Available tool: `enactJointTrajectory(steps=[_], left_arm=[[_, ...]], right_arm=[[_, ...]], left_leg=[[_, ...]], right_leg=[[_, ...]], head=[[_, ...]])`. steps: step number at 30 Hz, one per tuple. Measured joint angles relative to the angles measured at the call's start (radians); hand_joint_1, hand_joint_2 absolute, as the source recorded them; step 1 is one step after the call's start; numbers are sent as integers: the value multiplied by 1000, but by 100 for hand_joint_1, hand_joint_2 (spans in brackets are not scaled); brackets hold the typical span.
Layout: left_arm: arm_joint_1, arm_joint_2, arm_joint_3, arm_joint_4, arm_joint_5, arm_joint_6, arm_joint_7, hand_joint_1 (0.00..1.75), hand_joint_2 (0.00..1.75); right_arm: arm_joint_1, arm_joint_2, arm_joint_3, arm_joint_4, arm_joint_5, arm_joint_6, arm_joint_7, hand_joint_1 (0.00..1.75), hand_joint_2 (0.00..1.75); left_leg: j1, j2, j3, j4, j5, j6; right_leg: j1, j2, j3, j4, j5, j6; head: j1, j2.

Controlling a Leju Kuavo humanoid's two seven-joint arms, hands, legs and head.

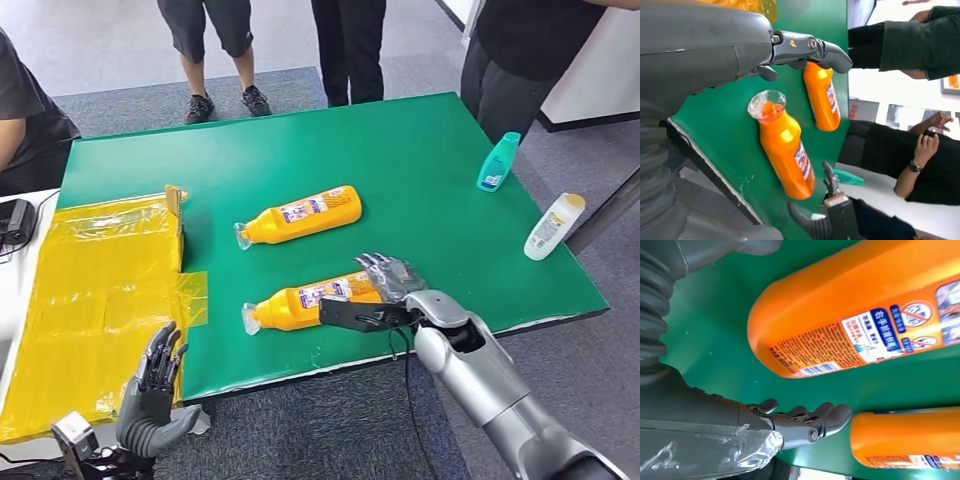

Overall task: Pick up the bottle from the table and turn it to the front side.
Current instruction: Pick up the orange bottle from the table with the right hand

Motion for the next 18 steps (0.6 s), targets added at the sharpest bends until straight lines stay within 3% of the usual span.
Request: enactJointTrajectory(steps=[18], left_arm=[[-12, 18, -52, 30, 11, 16, 0, 0, 175]], right_arm=[[-71, 31, 26, 156, 16, 3, 4, 0, 175]], left_leg=[[0, 0, 0, 0, 0, 0]], right_leg=[[0, 0, 0, 0, 0, 0]], head=[[0, 0]])
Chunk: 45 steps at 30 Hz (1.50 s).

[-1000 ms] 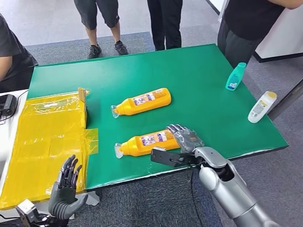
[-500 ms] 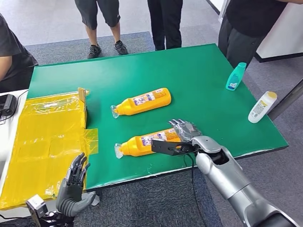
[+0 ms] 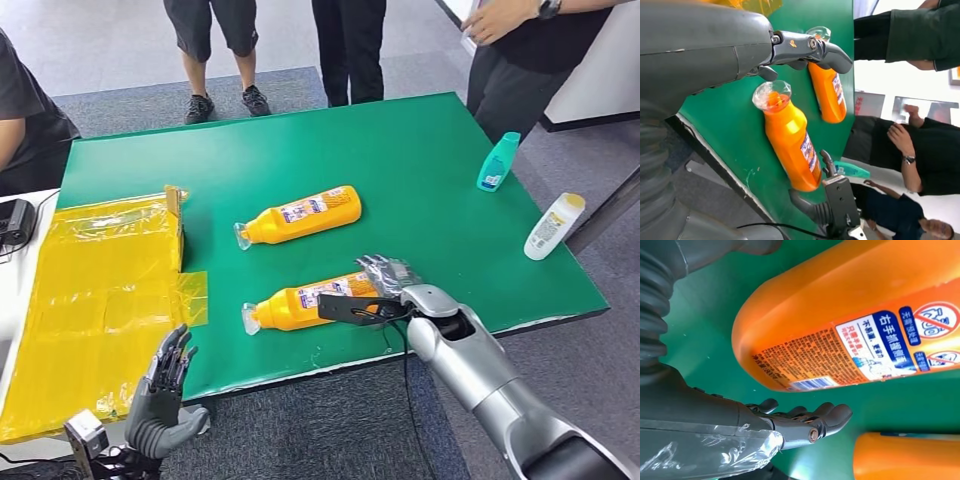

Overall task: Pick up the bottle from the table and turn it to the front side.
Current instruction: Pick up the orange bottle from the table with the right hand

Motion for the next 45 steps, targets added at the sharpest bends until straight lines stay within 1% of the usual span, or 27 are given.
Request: enactJointTrajectory(steps=[8, 16, 17, 18, 20, 21, 22, 37, 45], left_arm=[[-4, 4, -12, 9, 6, 4, 0, 0, 175], [-6, 11, -27, 13, 11, 11, 0, 0, 175], [-6, 12, -27, 13, 12, 11, 0, 0, 175], [-6, 12, -28, 13, 12, 11, 0, 0, 175], [-7, 14, -29, 13, 12, 11, 0, 0, 175], [-7, 14, -30, 13, 12, 11, 0, 0, 175], [-7, 15, -31, 13, 12, 12, 0, 0, 175], [-6, 19, -33, 13, 15, 29, 0, 0, 175], [3, 19, -32, 13, 15, 34, 0, 0, 175]], right_arm=[[-17, 11, 11, 70, 0, -2, -12, 0, 175], [-31, 26, 17, 118, 2, -24, -28, 0, 175], [-31, 28, 18, 122, 2, -25, -28, 3, 175], [-32, 29, 18, 124, 2, -26, -28, 35, 175], [-35, 31, 19, 130, 2, -27, -29, 122, 175], [-36, 32, 19, 133, 4, -28, -29, 162, 175], [-37, 33, 20, 136, 7, -29, -30, 174, 175], [-44, 41, 27, 141, 37, -43, -43, 175, 175], [-18, 41, 35, 87, 37, -56, -48, 175, 175]], left_leg=[[0, 0, 0, 0, 0, 0], [0, 0, 0, 0, 0, 0], [0, 0, 0, 0, 0, 0], [0, 0, 0, 0, 0, 0], [0, 0, 0, 0, 0, 0], [0, 0, 0, 0, 0, 0], [0, 0, 0, 0, 0, 0], [0, 0, 0, 0, 0, 0], [0, 0, 0, 0, 0, 0]], right_leg=[[0, 0, 0, 0, 0, 0], [0, 0, 0, 0, 0, 0], [0, 0, 0, 0, 0, 0], [0, 0, 0, 0, 0, 0], [0, 0, 0, 0, 0, 0], [0, 0, 0, 0, 0, 0], [0, 0, 0, 0, 0, 0], [0, 0, 0, 0, 0, 0], [0, 0, 0, 0, 0, 0]], head=[[0, 0], [0, 0], [0, 0], [0, 0], [0, 0], [0, 0], [0, 0], [0, 0], [0, 0]])
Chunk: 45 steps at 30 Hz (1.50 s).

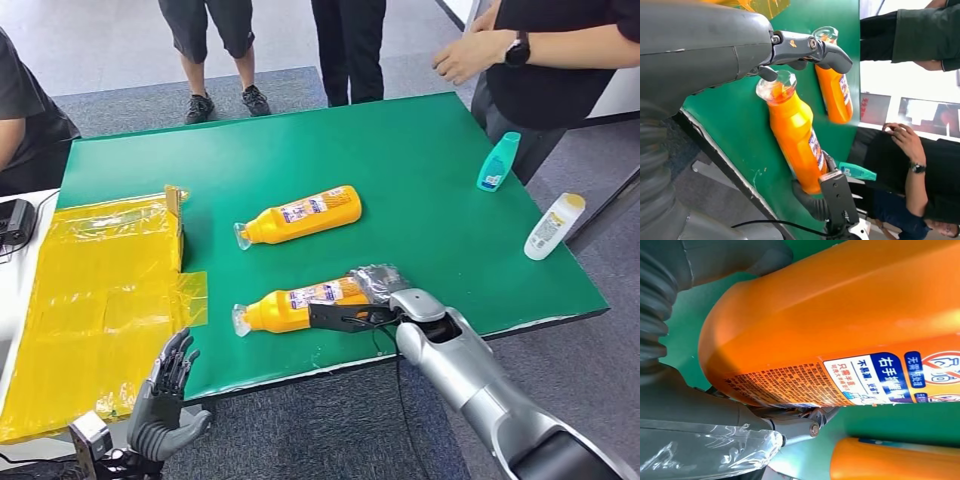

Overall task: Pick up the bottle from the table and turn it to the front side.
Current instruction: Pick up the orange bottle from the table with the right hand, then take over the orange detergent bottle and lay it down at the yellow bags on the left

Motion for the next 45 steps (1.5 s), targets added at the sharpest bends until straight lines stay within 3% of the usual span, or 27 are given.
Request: enactJointTrajectory(steps=[9, 21, 26, 36, 45], left_arm=[[18, 0, 9, 0, -1, 4, 0, 0, 175], [63, -1, 44, -38, -1, 2, 0, 0, 175], [75, -9, 72, -77, 40, -55, 0, 0, 175], [83, -49, 138, -142, 67, -184, 0, 0, 175], [81, -71, 152, -184, 69, -249, 1, 0, 175]], right_arm=[[55, -5, -11, -125, -23, -10, 6, 175, 175], [200, -23, -101, -369, -111, -72, -11, 175, 175], [279, -19, -147, -467, -217, -104, -60, 175, 175], [441, 60, -177, -634, -363, -169, -180, 175, 175], [503, 130, -175, -683, -427, -196, -277, 175, 175]], left_leg=[[0, 0, 0, 0, 0, 0], [0, 0, -1, 0, 0, 0], [0, -1, -1, 0, 0, 0], [0, -1, -2, 0, -1, 0], [0, 0, -1, 0, -1, 0]], right_leg=[[0, 0, 0, 0, 0, 0], [0, 0, -1, 0, 0, 0], [0, 0, -1, 0, -1, 0], [0, 0, -1, 0, -2, 0], [0, 0, -1, 0, -1, 0]], head=[[0, 0], [0, 0], [0, 0], [0, 0], [0, 0]])
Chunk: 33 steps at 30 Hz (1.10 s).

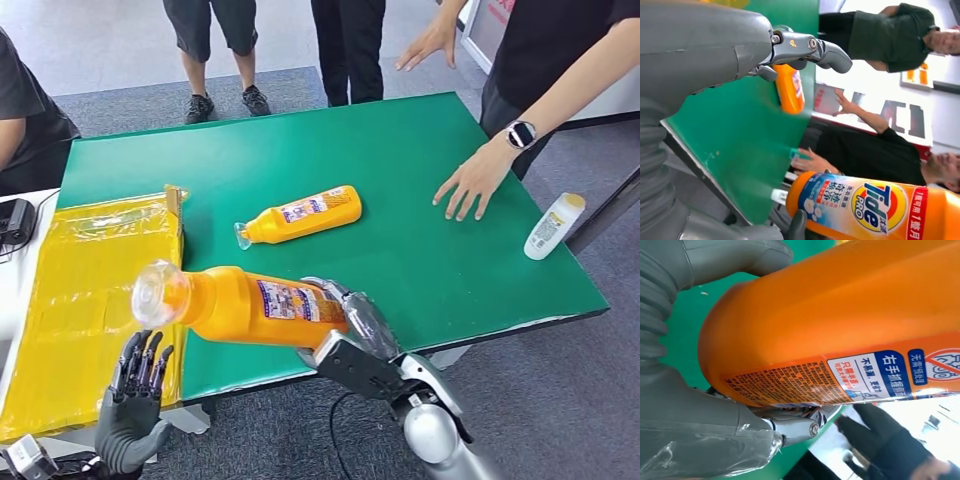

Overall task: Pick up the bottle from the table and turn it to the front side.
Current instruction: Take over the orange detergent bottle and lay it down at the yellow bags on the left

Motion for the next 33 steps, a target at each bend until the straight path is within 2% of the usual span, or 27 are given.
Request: enactJointTrajectory(steps=[6, 10, 14, 19, 25, 33], left_arm=[[1, -6, -14, -60, 44, -36, 32, 0, 175], [1, -6, -29, -86, 72, -47, 49, 0, 175], [-5, -4, -58, -112, 134, -47, 104, 0, 175], [-8, -1, -100, -152, 174, -15, 159, 0, 175], [11, 10, -138, -188, 178, 27, 175, 0, 175], [35, 13, -166, -240, 170, 95, 219, 0, 175]], right_arm=[[12, 24, 19, 3, 9, -35, -59, 175, 175], [10, 33, 28, 14, 9, -37, -68, 175, 175], [-10, 54, 31, 41, 19, -28, -69, 175, 175], [-17, 74, 33, 89, 47, -37, -91, 175, 175], [4, 77, 36, 155, 69, -92, -141, 175, 175], [14, 77, 43, 196, 114, -119, -149, 175, 175]], left_leg=[[0, 0, 0, 0, 0, 0], [0, 0, 0, 0, 0, 0], [0, 0, 0, 0, 0, 0], [0, 0, 0, 0, 0, 0], [0, 0, 0, 0, 0, 0], [0, 0, 0, 0, 0, 0]], right_leg=[[0, 0, 0, 0, 0, 0], [0, 0, 0, 0, 0, 0], [0, 0, 0, 0, 0, 0], [0, 0, 0, 0, 0, 0], [0, 0, 0, 0, 0, 0], [0, 0, 0, 0, 0, 0]], head=[[0, 0], [0, 0], [0, 0], [0, 0], [0, 0], [0, 0]])
